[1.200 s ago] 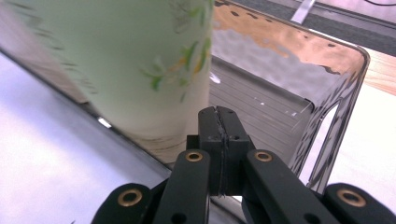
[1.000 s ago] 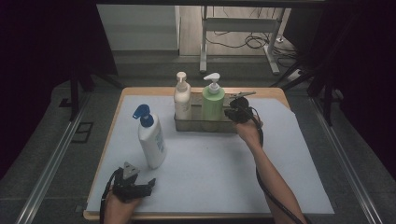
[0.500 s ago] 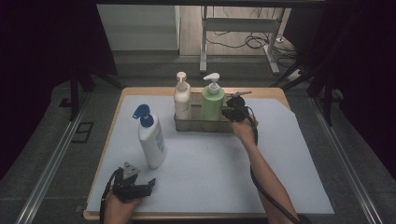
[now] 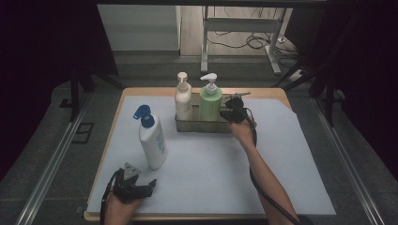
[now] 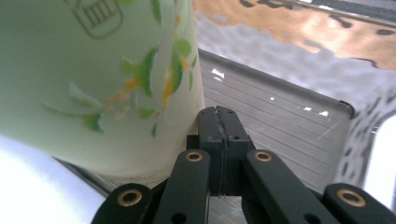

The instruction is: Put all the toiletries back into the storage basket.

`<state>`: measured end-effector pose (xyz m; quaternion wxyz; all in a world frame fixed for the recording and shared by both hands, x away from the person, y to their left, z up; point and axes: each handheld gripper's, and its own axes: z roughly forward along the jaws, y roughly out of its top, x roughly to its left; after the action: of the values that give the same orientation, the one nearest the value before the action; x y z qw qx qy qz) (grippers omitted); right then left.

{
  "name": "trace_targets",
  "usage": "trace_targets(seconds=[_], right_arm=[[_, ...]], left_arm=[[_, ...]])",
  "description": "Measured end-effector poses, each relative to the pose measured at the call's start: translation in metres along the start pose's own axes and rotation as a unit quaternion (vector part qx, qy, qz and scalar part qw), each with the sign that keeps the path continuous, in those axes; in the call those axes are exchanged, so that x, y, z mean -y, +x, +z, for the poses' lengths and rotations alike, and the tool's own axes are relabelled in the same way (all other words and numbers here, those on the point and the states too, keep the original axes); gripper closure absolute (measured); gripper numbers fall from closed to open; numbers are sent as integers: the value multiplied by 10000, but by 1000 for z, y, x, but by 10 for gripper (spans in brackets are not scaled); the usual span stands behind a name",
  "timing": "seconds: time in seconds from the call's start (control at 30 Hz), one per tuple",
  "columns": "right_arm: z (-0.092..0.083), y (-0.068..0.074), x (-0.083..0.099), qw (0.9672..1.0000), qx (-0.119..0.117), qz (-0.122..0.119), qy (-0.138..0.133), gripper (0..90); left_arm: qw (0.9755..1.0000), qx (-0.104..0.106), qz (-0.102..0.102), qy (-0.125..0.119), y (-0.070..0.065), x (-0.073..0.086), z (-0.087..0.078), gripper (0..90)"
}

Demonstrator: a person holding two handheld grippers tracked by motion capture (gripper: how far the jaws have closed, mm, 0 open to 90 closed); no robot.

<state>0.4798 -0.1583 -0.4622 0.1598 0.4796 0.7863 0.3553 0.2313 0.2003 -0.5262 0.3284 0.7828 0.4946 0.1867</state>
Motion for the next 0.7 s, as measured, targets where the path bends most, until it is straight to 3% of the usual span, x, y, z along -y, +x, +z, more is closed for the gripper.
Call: trace_targets(seconds=[0.7], right_arm=[[8,23,-4,9997,-113,-209,38,896]], left_arm=[[10000,-2,-1,6,0,0,0,121]])
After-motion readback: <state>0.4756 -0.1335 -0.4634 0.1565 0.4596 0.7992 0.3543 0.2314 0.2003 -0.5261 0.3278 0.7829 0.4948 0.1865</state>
